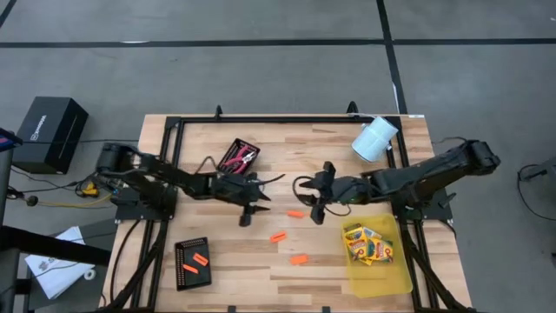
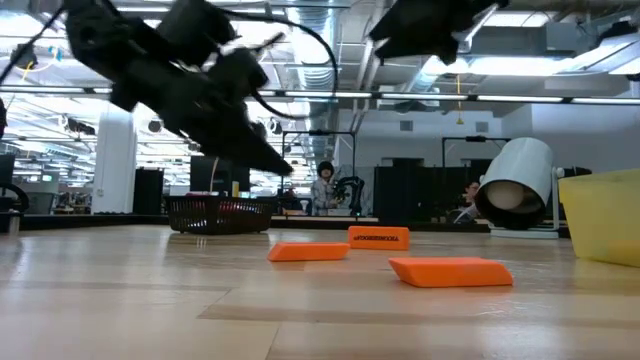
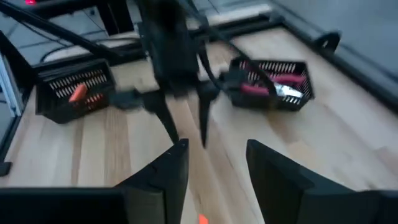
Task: Pick & Place School Supplies
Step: Put the orange eraser into the bottom black basket
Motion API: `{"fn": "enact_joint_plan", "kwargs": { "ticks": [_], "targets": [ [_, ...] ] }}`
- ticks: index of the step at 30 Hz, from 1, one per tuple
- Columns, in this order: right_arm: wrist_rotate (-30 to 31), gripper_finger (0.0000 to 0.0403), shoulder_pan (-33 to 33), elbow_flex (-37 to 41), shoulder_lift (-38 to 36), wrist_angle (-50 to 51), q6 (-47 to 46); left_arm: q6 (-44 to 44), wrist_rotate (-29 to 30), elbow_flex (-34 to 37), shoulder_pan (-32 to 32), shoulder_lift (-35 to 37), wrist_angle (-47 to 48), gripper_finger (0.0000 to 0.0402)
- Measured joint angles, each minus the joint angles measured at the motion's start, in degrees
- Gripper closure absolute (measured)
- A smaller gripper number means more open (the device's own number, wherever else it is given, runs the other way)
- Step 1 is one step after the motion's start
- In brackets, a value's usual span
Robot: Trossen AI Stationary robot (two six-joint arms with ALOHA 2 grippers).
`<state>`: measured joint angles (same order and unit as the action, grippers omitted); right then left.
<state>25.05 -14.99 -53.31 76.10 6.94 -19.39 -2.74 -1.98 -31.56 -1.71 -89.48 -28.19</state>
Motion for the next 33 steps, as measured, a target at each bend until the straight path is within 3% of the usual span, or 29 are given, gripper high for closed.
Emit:
{"fn": "enact_joint_plan", "kwargs": {
  "ticks": [5,10,33],
  "targets": [
    [4.85,0.0254,-3.9,0.02,-4.15,1.04,1.6,-1.66,0.04,-6.76,0.63,-9.83,-0.27,0.0243],
    [9.14,0.0254,-6.67,0.02,-5.93,4.49,2.02,-2.5,0.0,-11.06,0.68,-13.49,-0.7,0.0241],
    [11.02,0.0247,-7.34,0.04,-4.94,0.65,5.75,-1.71,-3.97,-12.77,1.33,-14.28,-1.35,0.0243]
  ]
}}
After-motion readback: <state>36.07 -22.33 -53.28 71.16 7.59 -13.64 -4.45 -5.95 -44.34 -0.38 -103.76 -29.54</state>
